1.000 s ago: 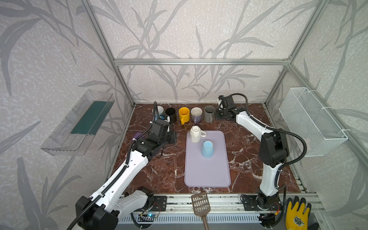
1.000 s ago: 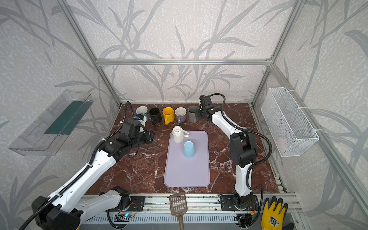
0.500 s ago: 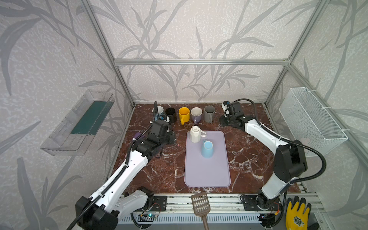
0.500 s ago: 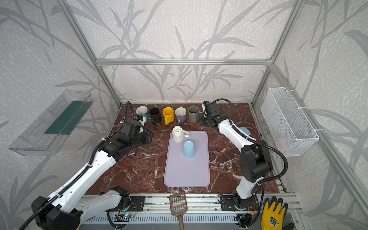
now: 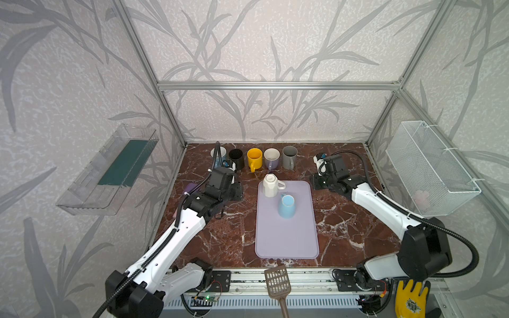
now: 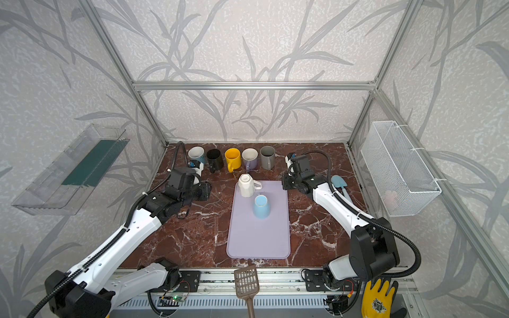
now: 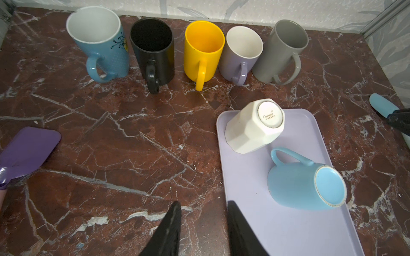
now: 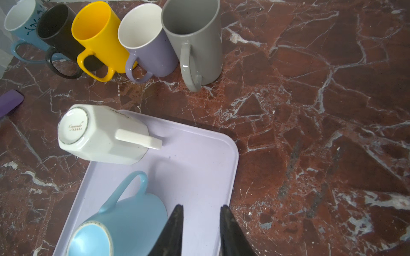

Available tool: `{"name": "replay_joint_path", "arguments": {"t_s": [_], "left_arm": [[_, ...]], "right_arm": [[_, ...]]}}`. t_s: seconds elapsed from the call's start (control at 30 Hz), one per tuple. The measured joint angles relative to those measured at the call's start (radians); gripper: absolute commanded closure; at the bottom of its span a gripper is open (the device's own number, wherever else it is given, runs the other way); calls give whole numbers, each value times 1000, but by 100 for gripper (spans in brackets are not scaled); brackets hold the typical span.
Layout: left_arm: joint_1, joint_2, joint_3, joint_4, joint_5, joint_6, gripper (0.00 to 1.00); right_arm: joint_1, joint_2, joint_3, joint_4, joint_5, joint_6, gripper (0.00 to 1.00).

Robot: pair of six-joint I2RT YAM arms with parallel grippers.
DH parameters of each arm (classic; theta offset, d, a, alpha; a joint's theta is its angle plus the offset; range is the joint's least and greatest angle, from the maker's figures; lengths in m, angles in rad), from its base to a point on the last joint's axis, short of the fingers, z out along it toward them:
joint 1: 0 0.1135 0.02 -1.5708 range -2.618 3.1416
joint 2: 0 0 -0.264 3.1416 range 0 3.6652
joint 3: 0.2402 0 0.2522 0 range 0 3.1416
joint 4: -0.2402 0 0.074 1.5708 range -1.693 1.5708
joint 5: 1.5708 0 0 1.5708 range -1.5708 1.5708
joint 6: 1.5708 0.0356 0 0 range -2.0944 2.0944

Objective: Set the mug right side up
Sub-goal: 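Raise the right gripper and move it back toward the tray, then move the right gripper over the upside-down white mug's handle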

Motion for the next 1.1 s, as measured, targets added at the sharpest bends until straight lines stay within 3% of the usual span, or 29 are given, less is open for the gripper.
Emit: {"name": "replay_joint_path", "arguments": {"t_s": [0.7, 1.1], "left_arm": [[0, 79, -51, 93, 147, -40, 69], [0, 79, -78, 134, 175, -65, 68]], "right_arm": [[103, -39, -146, 76, -40, 48, 70], [115, 100, -18, 82, -111, -53, 69]]}}
